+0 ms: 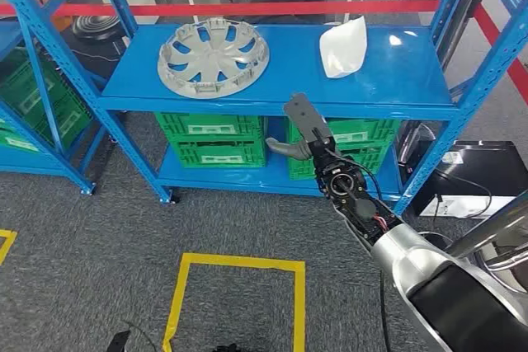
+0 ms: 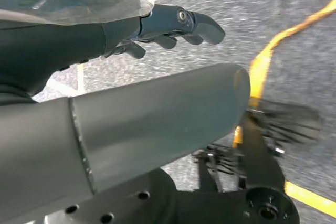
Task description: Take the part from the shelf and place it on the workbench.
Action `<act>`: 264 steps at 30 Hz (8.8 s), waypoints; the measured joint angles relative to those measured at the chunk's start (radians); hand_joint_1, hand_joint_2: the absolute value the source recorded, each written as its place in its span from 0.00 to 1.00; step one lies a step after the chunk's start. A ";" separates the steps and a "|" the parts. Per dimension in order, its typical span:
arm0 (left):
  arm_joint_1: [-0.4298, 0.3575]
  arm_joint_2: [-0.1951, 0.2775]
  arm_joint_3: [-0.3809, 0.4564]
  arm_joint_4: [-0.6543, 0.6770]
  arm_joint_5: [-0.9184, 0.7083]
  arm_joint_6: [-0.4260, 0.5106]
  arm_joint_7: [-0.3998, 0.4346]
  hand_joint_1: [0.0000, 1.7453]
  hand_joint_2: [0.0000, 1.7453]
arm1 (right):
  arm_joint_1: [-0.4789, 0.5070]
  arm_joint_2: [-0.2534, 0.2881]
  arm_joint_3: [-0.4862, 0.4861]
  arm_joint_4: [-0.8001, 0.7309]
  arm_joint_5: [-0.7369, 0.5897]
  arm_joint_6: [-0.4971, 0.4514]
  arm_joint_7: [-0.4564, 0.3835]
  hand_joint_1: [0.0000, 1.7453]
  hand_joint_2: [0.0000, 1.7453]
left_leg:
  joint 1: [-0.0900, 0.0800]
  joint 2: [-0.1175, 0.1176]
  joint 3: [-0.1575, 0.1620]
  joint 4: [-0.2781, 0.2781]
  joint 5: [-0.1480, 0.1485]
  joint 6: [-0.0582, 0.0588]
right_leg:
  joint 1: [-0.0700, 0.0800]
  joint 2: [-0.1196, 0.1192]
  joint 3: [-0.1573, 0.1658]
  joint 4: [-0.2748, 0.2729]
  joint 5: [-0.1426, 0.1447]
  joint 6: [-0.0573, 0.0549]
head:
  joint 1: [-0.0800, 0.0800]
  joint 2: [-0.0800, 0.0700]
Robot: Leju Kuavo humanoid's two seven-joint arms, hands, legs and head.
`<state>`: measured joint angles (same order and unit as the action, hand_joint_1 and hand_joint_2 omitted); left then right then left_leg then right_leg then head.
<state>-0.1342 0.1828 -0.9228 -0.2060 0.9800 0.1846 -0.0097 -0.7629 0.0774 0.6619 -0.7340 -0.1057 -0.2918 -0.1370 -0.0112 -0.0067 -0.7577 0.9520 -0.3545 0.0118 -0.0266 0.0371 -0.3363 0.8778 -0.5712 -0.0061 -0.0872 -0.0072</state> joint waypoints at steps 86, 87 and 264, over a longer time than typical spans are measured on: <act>-0.003 -0.005 -0.055 0.026 0.025 0.002 0.000 0.00 0.00 | 0.027 -0.125 -0.044 -0.293 0.231 -0.075 0.145 0.00 1.00 | -0.002 -0.001 -0.019 0.274 -0.100 -0.024 | 0.005 -0.024 -0.144 0.069 0.084 0.028 | -0.026 0.000; -0.002 -0.007 -0.055 0.026 0.027 0.002 0.001 0.00 0.00 | 0.024 -0.125 -0.044 -0.300 0.248 -0.074 0.158 0.00 1.00 | 0.003 0.000 -0.036 0.309 -0.104 -0.025 | 0.005 -0.024 -0.141 0.069 0.082 0.027 | -0.026 0.000; 0.017 -0.030 -0.057 0.023 0.095 0.021 0.003 0.00 0.00 | 0.317 -0.430 -0.095 -0.656 0.758 0.280 0.490 0.00 1.00 | 0.046 -0.012 0.170 0.012 -0.056 -0.040 | -0.001 -0.027 -0.185 0.078 0.107 0.048 | -0.005 0.000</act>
<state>-0.1171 0.1526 -0.9796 -0.1831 1.0752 0.2052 -0.0069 -0.4456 -0.3521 0.5668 -1.3897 0.6522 -0.0114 0.3529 0.0346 -0.0190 -0.5878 0.9643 -0.4102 -0.0286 -0.0275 0.0100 -0.5217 0.9554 -0.4642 0.0418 -0.0923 -0.0073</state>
